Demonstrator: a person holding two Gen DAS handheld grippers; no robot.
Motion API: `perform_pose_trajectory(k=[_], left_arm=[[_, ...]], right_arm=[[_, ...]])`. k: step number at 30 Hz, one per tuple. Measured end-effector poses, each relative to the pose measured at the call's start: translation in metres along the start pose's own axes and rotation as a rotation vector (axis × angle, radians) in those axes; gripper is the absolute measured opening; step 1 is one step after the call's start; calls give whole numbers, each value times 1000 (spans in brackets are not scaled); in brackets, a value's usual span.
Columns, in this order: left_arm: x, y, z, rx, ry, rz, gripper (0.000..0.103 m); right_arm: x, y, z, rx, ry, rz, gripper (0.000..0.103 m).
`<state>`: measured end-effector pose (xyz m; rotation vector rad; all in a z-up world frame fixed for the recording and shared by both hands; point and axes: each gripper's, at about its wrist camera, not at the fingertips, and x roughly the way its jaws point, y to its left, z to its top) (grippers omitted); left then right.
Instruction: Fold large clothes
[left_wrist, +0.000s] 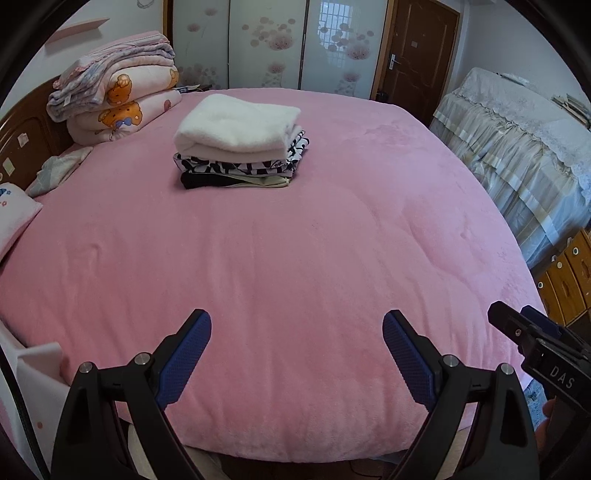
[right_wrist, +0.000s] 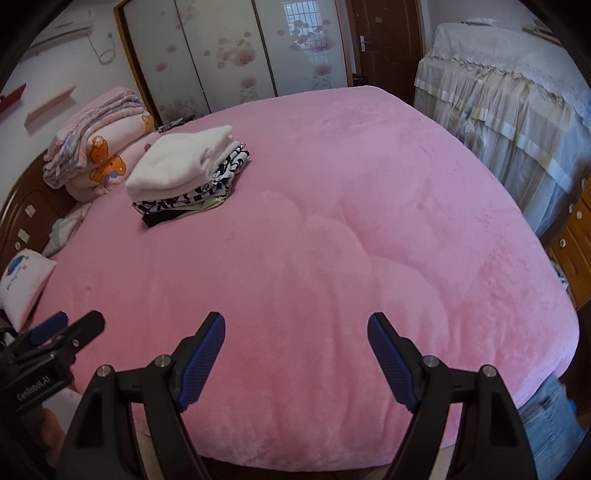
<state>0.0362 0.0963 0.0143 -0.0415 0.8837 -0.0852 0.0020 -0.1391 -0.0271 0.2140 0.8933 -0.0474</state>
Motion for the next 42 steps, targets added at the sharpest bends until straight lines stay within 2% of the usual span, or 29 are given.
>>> perform_pose_trajectory(k=[11, 23, 35, 42], left_arm=[[-14, -17, -3, 15, -36, 3, 93], [-4, -21, 3, 23, -5, 23, 93], [-1, -25, 3, 26, -12, 45, 93], [0, -23, 2, 16, -4, 50, 93]], right_arm=[[-27, 19, -9, -90, -91, -38, 80], [-20, 20, -8, -97, -91, -60, 80], [-19, 17, -7, -91, -92, -72, 80], [-20, 19, -7, -92, -97, -56, 80]])
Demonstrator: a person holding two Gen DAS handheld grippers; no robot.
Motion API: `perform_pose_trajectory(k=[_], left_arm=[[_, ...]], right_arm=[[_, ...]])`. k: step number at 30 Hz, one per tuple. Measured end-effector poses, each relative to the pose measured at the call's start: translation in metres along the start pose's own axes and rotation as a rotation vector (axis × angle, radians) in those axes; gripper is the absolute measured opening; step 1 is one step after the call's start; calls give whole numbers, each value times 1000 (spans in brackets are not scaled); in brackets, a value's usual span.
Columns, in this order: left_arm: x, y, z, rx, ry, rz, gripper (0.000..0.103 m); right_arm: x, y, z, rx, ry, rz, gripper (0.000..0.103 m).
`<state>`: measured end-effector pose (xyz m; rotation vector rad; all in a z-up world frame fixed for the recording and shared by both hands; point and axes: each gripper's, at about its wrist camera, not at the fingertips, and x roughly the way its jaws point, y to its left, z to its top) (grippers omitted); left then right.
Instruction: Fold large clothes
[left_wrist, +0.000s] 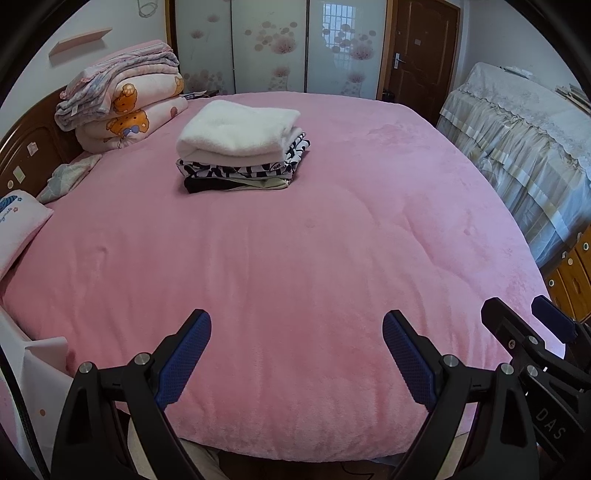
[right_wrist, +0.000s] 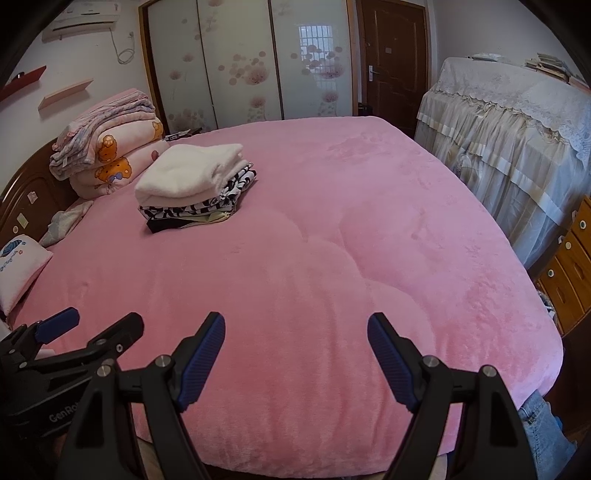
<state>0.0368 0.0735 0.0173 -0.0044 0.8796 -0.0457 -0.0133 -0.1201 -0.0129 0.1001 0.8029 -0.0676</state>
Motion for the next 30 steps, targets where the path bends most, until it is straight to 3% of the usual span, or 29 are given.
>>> perform_pose_trajectory(k=[30], left_arm=[[0, -2, -4, 3, 10, 17, 93]], right_arm=[[3, -2, -4, 2, -6, -1, 80]])
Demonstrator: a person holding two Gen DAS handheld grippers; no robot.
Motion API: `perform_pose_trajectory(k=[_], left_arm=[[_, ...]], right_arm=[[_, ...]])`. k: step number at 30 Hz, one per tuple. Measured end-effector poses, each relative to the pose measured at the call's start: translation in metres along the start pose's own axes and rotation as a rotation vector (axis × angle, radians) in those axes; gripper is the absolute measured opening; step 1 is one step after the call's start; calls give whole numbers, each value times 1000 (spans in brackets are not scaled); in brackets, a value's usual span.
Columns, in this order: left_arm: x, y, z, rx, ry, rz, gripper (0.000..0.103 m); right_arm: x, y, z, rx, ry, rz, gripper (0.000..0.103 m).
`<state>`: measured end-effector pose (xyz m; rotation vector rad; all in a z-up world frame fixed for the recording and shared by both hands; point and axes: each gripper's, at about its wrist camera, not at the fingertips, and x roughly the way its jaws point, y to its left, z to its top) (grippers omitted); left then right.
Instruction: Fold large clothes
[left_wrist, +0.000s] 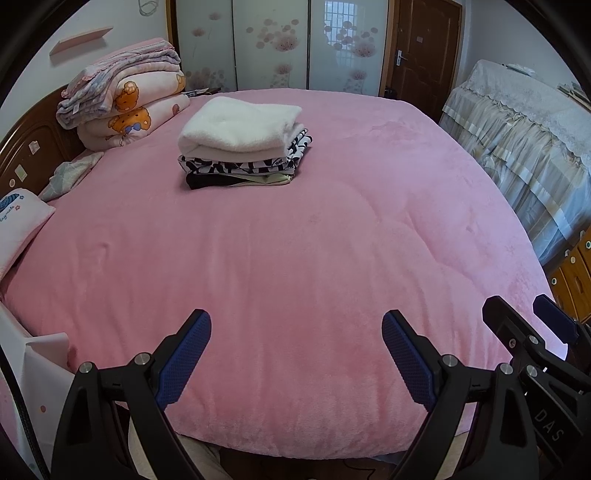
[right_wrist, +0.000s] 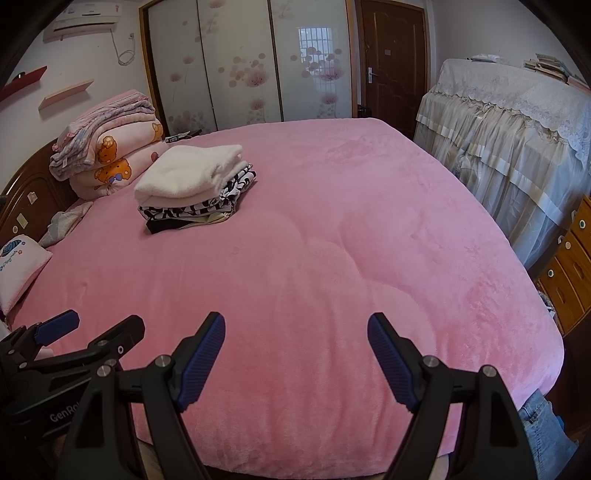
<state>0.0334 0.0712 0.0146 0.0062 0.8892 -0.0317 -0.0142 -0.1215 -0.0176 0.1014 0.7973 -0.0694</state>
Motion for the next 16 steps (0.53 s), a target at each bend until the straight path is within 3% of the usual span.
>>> perform_pose_trajectory(k=[16], left_arm=[[5, -1, -2, -2, 19, 5, 93]], right_arm=[[5, 1, -5, -1, 10, -3, 80]])
